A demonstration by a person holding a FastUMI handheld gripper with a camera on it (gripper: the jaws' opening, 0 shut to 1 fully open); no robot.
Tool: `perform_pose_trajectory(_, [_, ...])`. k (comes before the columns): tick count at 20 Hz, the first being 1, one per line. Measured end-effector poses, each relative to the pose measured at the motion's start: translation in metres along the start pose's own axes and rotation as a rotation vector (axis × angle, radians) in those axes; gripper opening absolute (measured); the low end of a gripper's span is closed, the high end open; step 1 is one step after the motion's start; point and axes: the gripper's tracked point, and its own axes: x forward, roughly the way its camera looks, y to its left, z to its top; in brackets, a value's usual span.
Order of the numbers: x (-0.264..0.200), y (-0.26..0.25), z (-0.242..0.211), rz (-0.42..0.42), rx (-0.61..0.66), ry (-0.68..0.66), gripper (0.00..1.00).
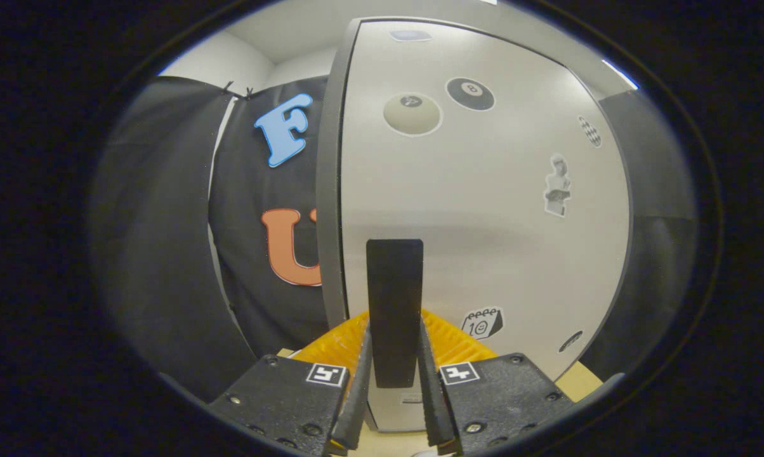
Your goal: Open the shoe cabinet door, grab the shoes and put them into the shoe cabinet, then close the shoe cabinet door.
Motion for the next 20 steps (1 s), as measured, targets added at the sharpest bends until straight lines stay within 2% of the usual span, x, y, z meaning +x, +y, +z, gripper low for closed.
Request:
perform_pose_trajectory(7, [-0.014, -0.001, -0.003, 0.076, 0.006, 0.046, 0.31])
perform_pose_trajectory(20, [-0.136, -0.043, -0.013, 0.168, 0.052, 0.071, 0.26])
